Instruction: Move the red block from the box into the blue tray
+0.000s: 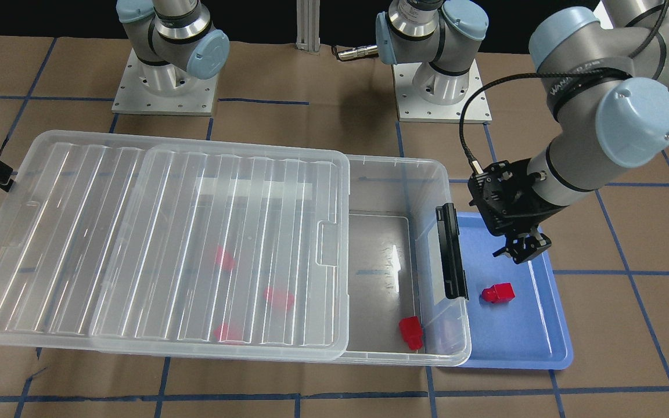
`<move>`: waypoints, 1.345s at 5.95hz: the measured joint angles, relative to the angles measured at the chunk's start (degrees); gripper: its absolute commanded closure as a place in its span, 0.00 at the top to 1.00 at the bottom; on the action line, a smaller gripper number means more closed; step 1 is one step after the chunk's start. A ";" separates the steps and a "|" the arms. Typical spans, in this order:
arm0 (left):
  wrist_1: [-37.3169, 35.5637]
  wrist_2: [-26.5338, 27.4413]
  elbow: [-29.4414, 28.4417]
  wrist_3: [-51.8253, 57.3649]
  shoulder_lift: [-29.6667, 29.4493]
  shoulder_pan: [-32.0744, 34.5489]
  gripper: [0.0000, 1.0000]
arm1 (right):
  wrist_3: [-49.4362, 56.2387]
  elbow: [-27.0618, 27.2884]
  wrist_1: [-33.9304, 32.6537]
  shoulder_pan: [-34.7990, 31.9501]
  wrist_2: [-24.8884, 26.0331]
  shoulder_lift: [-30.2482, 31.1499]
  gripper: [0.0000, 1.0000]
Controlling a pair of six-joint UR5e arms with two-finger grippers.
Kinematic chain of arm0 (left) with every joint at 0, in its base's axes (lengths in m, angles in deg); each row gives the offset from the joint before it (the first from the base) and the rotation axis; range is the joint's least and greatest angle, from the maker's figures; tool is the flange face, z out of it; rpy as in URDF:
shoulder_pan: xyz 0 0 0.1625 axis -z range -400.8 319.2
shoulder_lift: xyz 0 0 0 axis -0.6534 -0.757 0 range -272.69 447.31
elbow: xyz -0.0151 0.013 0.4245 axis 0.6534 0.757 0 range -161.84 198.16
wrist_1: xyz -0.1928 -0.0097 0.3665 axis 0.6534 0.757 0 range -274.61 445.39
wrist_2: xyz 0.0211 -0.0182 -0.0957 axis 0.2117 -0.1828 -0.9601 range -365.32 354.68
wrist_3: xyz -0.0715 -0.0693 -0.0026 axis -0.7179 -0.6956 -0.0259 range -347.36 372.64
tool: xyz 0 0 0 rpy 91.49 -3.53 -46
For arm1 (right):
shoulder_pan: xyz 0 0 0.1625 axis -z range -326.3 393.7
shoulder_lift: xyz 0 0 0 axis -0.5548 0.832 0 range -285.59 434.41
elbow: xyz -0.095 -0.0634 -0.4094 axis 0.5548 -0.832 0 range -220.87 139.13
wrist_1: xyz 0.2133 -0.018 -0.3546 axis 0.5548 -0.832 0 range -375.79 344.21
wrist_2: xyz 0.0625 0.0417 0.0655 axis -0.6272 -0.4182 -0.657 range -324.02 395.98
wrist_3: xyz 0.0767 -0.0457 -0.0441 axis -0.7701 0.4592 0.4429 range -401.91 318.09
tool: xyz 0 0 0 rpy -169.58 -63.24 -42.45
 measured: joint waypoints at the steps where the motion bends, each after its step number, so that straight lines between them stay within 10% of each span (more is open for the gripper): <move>1: 5.64 0.04 -3.84 -8.03 1.63 2.50 0.99 | 0.00 0.17 0.21 -0.65 -0.92 0.01 1.00; 8: 1.16 -0.05 -9.82 -72.33 4.86 5.99 0.99 | -1.52 3.10 0.58 -6.95 -5.63 1.04 1.00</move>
